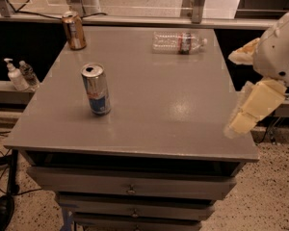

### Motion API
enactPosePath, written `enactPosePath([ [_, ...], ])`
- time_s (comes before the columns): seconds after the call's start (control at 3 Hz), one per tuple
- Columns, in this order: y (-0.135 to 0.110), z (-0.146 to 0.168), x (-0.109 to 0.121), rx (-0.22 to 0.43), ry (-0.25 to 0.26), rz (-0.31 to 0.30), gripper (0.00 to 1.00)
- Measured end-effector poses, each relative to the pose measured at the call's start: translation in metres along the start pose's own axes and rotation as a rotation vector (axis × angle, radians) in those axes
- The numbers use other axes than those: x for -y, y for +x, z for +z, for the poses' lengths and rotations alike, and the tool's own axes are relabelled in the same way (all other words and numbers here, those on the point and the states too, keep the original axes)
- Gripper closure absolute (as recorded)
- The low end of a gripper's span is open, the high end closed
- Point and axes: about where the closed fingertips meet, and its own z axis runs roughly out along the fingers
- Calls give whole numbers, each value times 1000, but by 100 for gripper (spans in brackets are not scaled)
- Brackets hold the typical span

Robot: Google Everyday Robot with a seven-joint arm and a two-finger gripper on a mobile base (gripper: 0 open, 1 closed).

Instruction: Move redbull can near water bottle

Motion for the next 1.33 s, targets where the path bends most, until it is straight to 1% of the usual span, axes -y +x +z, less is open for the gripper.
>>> enactPosePath([
  [0.33,-28,29,-15,177,-44,27,0],
  [0.67,-52,25,-19,268,-54,46,0],
  [1.0,-52,25,-20,266,-55,45,0],
  [1.33,-40,23,-21,305,-58,72,0],
])
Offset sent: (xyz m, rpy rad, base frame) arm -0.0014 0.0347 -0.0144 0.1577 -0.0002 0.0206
